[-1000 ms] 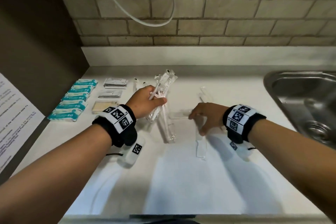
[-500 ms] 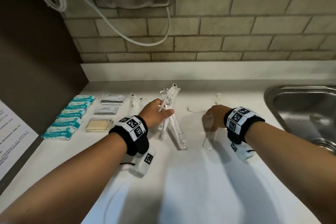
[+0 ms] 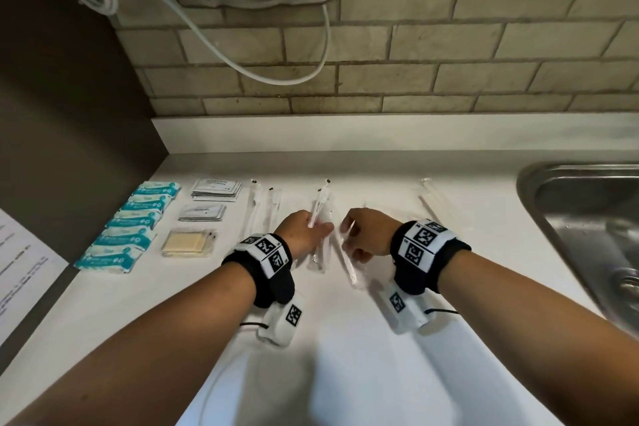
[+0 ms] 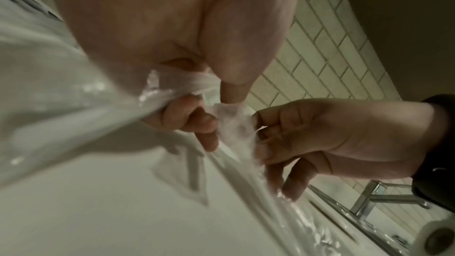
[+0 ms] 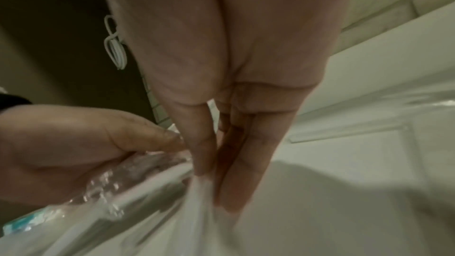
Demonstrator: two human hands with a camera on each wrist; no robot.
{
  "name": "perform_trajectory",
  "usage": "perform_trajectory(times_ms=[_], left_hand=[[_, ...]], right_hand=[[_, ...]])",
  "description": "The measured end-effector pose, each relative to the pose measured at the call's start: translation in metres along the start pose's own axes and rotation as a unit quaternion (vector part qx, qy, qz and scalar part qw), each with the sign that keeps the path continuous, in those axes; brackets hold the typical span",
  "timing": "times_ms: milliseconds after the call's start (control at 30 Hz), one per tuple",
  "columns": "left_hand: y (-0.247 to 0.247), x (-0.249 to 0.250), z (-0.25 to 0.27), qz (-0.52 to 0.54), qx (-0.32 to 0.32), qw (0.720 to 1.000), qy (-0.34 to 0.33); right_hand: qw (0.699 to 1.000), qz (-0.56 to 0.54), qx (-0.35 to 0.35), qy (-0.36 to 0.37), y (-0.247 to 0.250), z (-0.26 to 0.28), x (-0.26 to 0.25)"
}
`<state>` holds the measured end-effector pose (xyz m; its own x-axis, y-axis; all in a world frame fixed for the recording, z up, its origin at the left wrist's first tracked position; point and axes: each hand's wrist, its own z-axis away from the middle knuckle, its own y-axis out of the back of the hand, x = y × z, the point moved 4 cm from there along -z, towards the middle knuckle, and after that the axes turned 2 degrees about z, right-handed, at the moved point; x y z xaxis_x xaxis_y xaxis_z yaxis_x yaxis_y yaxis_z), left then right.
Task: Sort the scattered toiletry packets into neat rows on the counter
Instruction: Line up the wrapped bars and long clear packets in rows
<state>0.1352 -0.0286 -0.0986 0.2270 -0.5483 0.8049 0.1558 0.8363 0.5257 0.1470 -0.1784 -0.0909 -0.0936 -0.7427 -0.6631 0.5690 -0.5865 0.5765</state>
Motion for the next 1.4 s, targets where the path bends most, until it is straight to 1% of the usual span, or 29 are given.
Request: perform_trajectory(times_ms=[100, 200, 267, 333, 400, 467, 533, 633, 700, 800, 867, 900, 967, 1000, 1067, 1167, 1233, 1300, 1400], left_hand=[[-0.001, -0.009, -0.003, -0.008, 0.016, 1.0, 0.014], [-0.004, -0.012, -0.004, -0.032, 0.003, 0.999, 0.033], [-0.004, -0.012, -0.006, -0.062, -0.002, 0.997, 0.035], [-0.003, -0.012, -0.007, -0.074, 0.012, 0.997, 0.036], [-0.003, -0.011, -0.008, -0.075, 0.02, 0.996, 0.039], [-0.003, -0.008, -0.008, -0.101, 0.02, 0.994, 0.041], [-0.002, -0.005, -0.009, -0.135, 0.022, 0.99, 0.042], [0.0, -0.005, -0.008, -0.164, 0.027, 0.984, 0.06], [0.003, -0.004, -0.006, -0.153, 0.031, 0.986, 0.06], [0.012, -0.002, -0.008, -0.076, 0.052, 0.994, 0.055], [0.019, -0.003, -0.011, -0.017, 0.087, 0.995, 0.046], [0.023, -0.003, -0.011, 0.005, 0.106, 0.993, 0.045], [0.028, -0.006, -0.009, 0.033, 0.111, 0.992, 0.057], [0.028, -0.008, -0.009, 0.03, 0.102, 0.992, 0.064], [0.028, -0.015, -0.01, -0.02, 0.09, 0.993, 0.072], [0.028, -0.018, -0.013, -0.079, 0.101, 0.99, 0.064], [0.028, -0.016, -0.014, -0.097, 0.109, 0.988, 0.051], [0.027, -0.013, -0.014, -0.096, 0.116, 0.988, 0.036], [0.027, -0.013, -0.014, -0.053, 0.136, 0.989, 0.016]], right_hand=[[0.999, -0.03, 0.036, -0.012, 0.006, -0.002, 0.007], [0.993, -0.074, 0.093, -0.028, 0.015, -0.007, 0.013], [0.99, -0.091, 0.103, -0.042, 0.017, -0.011, 0.014], [0.991, -0.083, 0.092, -0.054, 0.013, -0.012, 0.011], [0.992, -0.038, 0.103, -0.057, 0.01, -0.011, 0.008], [0.989, 0.035, 0.132, -0.057, 0.011, -0.007, 0.004], [0.982, 0.108, 0.143, -0.059, 0.014, -0.001, 0.0], [0.977, 0.144, 0.142, -0.064, 0.017, -0.001, -0.003], [0.976, 0.15, 0.156, -0.031, 0.017, -0.005, -0.008], [0.964, 0.183, 0.182, 0.071, 0.013, -0.011, -0.022], [0.954, 0.233, 0.153, 0.112, 0.005, -0.013, -0.028], [0.948, 0.27, 0.123, 0.115, -0.001, -0.014, -0.028], [0.934, 0.334, 0.074, 0.103, -0.011, -0.016, -0.024], [0.928, 0.353, 0.063, 0.101, -0.015, -0.017, -0.022], [0.916, 0.382, 0.063, 0.104, -0.019, -0.017, -0.022], [0.895, 0.43, 0.06, 0.101, -0.021, -0.016, -0.025], [0.892, 0.436, 0.058, 0.103, -0.023, -0.017, -0.028], [0.895, 0.428, 0.055, 0.108, -0.025, -0.017, -0.029], [0.899, 0.423, 0.05, 0.103, -0.029, -0.013, -0.024]])
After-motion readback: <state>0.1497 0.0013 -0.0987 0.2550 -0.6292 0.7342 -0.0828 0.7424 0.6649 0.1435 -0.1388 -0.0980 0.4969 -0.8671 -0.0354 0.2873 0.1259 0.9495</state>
